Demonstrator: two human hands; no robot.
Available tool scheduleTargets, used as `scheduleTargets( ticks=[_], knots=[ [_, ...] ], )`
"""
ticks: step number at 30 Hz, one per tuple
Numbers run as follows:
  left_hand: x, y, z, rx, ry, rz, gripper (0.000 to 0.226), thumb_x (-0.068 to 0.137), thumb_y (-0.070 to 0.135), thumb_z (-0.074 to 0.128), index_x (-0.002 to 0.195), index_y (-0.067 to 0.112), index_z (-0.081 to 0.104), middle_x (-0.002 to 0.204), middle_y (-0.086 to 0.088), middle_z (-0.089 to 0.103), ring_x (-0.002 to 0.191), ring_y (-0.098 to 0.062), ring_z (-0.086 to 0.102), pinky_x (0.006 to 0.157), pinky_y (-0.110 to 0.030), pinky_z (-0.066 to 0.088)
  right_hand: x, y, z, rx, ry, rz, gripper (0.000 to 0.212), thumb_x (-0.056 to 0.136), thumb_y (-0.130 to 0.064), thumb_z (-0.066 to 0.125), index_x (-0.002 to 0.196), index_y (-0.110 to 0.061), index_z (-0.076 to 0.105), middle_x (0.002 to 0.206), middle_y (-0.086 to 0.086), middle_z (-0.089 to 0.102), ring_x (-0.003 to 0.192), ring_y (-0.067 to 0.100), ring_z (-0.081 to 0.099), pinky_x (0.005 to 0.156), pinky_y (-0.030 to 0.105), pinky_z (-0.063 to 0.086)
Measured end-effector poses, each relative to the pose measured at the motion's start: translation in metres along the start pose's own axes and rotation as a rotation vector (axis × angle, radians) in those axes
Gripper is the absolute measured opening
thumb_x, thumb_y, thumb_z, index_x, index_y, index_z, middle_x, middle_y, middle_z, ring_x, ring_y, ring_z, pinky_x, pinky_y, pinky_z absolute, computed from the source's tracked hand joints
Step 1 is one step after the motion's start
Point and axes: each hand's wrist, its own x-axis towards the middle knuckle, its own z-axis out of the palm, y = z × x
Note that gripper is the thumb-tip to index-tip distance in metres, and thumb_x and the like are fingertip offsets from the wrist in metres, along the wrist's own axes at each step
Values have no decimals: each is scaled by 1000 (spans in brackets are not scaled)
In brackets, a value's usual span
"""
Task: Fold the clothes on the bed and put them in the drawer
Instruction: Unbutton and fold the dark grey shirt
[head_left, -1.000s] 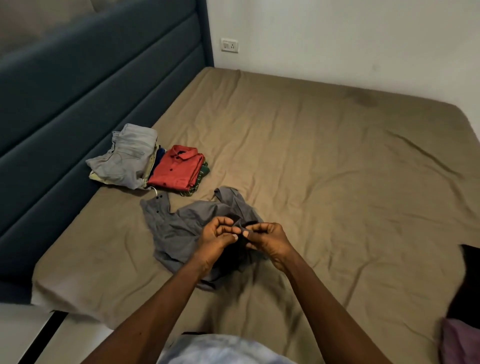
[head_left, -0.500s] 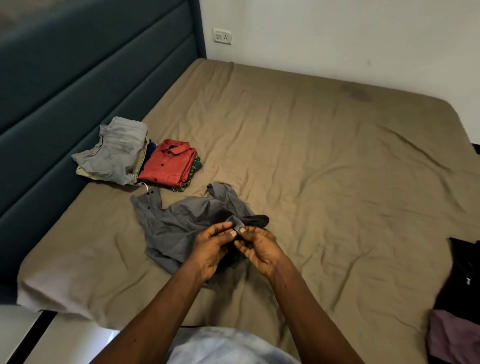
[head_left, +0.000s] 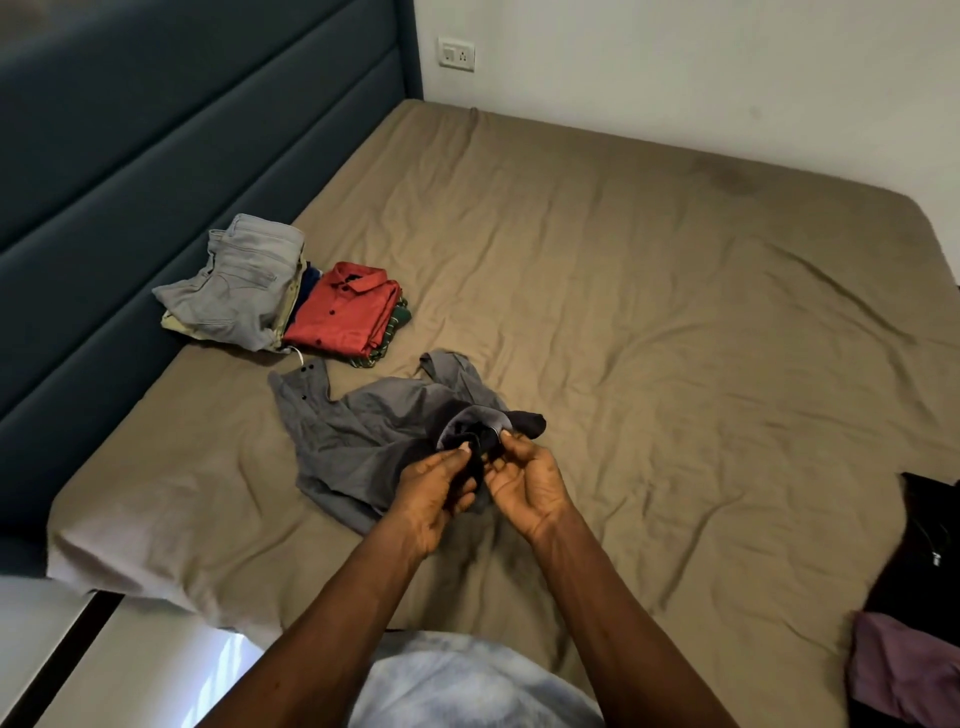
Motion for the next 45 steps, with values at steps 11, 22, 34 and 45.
scheduleTargets(
  ticks=[11,22,34,45],
  knots=[
    [-13,9,-2,242,40,364,9,94,25,75,90,19,80,87,-3,79,92,-26,76,75,-35,62,-11,-17,14,-616,-8,-111,8,97,0,62,99,5,68,87,11,70,76,17,69,70,24,60],
    [-27,18,-5,747,162,743,10,87,31,81,84,27,73,71,10,72,67,-2,68,62,-31,58,-19,-38,29,-1515,76,-192,28,89,-15,75,65,-12,61,61,7,65,58,20,64,64,37,57],
    [-23,44,-8,1126,206,857,8,87,24,75,94,25,74,90,8,74,83,-14,69,72,-29,52,-20,-13,24,-379,81,19,16,92,14,61,107,11,68,87,16,73,79,23,72,64,29,63],
    [-19,49,7,968,98,729,5,83,23,78,79,26,79,70,13,74,68,0,70,69,-37,61,-4,7,17,-789,269,-363,8,86,7,75,86,0,70,85,18,74,77,26,72,64,28,60]
  ],
)
